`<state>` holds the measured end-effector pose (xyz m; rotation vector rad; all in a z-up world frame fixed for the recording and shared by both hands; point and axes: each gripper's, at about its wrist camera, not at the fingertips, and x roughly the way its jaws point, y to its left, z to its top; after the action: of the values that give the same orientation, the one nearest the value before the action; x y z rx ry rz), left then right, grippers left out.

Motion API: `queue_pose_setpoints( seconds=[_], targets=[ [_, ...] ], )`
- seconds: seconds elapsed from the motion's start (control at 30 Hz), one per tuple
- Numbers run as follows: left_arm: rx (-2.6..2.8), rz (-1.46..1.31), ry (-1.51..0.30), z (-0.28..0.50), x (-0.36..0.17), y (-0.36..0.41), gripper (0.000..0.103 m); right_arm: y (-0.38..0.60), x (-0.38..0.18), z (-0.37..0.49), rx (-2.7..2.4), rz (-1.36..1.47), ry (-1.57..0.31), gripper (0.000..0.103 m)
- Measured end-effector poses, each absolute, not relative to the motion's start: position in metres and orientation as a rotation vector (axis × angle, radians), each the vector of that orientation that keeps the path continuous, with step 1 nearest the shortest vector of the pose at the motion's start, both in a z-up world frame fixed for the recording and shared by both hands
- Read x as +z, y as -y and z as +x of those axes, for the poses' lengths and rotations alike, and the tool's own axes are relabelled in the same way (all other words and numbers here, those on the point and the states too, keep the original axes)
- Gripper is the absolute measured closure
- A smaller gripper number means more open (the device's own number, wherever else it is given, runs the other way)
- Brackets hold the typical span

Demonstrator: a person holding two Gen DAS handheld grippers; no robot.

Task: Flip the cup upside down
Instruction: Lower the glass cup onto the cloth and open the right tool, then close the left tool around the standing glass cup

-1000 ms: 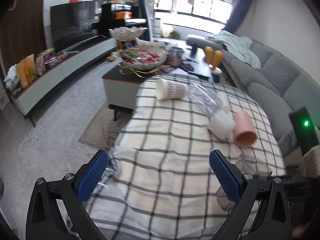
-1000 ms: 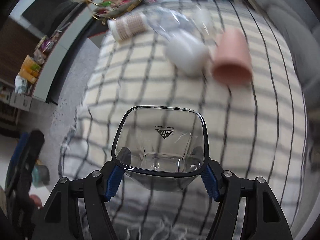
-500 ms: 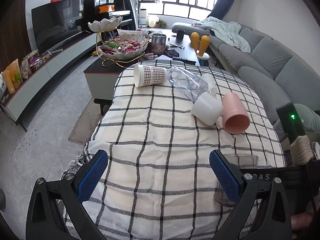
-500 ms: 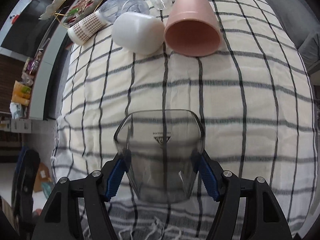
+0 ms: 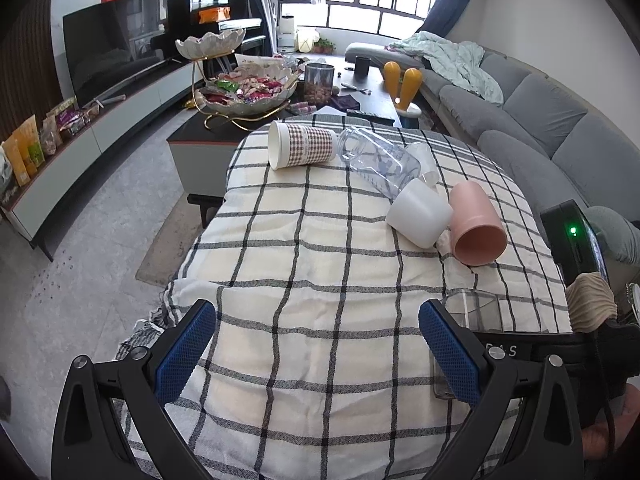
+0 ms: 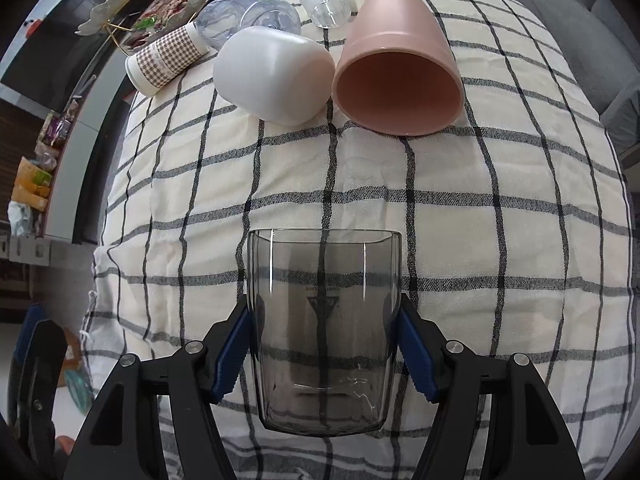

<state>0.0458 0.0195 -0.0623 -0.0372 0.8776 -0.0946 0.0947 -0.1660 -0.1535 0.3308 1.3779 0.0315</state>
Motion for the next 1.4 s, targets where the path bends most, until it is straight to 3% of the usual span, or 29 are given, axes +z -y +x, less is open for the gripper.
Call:
queue_pose_setpoints(
  seconds=[0.4, 0.53, 0.7, 0.9, 1.17, 1.4],
  targets=[
    [-0.120, -0.009, -0.820, 0.028, -0.049, -0.007, 0.000, 0.190, -0.130, 0.067, 0.070, 0.389, -1.289, 0.027],
    [-0.172, -0.018, -0.789, 0.022, -0.047, 0.008, 0.000, 0.217, -0.104, 0.042, 0.025, 0.380, -1.187, 0.024],
    [-0.235, 0.018, -0.697, 0.005, -0.056, 0.046, 0.000, 0.256, -0.075, 0.005, -0.124, 0.325, -1.020, 0.013],
    [-0.309, 0.067, -0.618, -0.013, -0.083, 0.086, 0.000, 0.283, -0.060, -0.028, -0.293, 0.257, -0.870, 0.010],
    [-0.293, 0.070, -0.711, -0.009, -0.123, 0.105, 0.001, 0.301, -0.065, -0.031, -0.307, 0.299, -0.881, 0.010],
    [-0.241, 0.074, -0.781, 0.000, -0.141, 0.110, 0.010, 0.306, -0.084, -0.030, -0.305, 0.354, -0.929, 0.010]
  ],
)
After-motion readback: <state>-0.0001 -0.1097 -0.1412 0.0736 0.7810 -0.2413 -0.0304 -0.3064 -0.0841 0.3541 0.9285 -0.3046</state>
